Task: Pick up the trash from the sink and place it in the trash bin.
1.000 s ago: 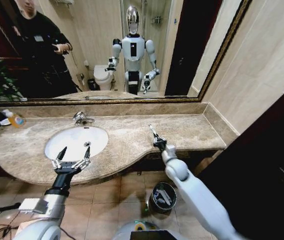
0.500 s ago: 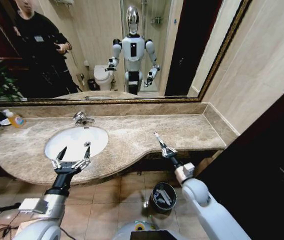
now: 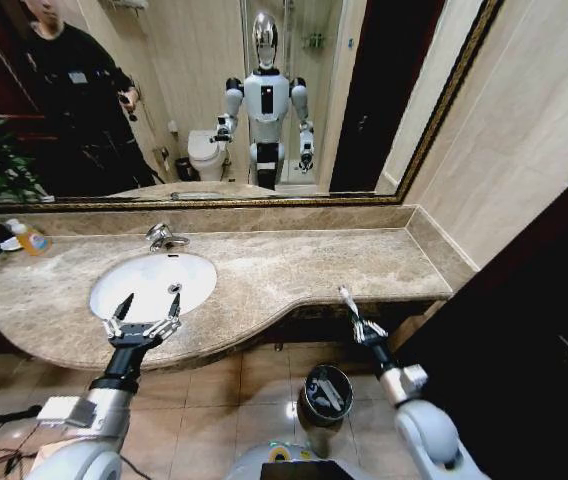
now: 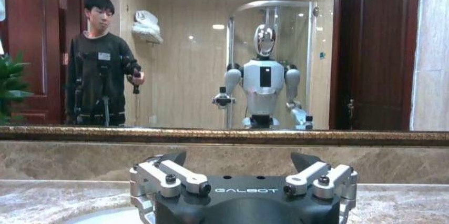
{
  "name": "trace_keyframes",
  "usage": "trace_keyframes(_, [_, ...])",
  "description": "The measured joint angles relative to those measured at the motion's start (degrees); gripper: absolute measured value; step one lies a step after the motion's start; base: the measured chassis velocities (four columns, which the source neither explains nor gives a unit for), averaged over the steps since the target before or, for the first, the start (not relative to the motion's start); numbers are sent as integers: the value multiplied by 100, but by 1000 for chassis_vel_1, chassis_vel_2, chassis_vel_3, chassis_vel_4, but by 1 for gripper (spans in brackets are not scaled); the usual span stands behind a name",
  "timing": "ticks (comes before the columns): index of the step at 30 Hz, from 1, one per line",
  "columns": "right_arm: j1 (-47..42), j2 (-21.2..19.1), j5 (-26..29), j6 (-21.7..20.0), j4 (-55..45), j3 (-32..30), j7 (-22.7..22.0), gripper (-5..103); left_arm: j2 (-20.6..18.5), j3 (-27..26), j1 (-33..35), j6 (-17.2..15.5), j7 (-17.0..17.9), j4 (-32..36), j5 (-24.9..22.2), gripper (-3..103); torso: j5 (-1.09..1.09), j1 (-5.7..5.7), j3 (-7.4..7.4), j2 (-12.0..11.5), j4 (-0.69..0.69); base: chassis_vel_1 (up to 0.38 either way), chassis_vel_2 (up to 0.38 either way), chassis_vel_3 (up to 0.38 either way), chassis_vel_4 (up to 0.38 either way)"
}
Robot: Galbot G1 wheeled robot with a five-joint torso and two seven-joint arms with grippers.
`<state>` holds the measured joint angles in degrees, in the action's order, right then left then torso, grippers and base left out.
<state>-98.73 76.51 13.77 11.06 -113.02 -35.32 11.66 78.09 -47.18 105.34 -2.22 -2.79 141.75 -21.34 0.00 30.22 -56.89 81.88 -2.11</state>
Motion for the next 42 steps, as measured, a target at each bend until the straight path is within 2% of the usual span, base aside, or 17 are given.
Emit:
trace_keyframes(3, [-126, 165, -56, 296, 526, -129, 330, 1, 0, 0, 0, 0, 0, 0, 0, 100, 0, 0, 0, 0, 0, 0, 0, 0, 0])
trace_keyframes(8, [-105, 277, -94, 434, 1117, -145, 412, 1, 0, 0, 0, 0, 0, 0, 0, 100, 0, 0, 0, 0, 0, 0, 0, 0, 0])
trace_keyframes(14, [510, 439, -399, 833, 2414, -157, 619, 1, 0, 0, 0, 0, 0, 0, 0, 100, 1, 1, 0, 0, -1, 0, 0, 0, 0])
trace_keyframes(20, [959, 441, -488, 894, 3076, -98, 629, 1, 0, 0, 0, 0, 0, 0, 0, 100, 0, 1, -1, 0, -1, 0, 0, 0, 0])
trace_keyframes(28, [1418, 280, -593, 918, 3971, 298, 411, 1, 0, 0, 0, 0, 0, 0, 0, 100, 0, 1, -1, 0, 0, 0, 0, 0, 0])
trace_keyframes(33, [1661, 216, -604, 933, 4488, 577, 112, 1, 0, 0, 0, 0, 0, 0, 0, 100, 0, 1, -1, 0, 0, 0, 0, 0, 0])
trace_keyframes(42, [1992, 280, -540, 596, 4902, 860, -342, 1, 0, 0, 0, 0, 0, 0, 0, 100, 0, 1, -1, 0, 0, 0, 0, 0, 0])
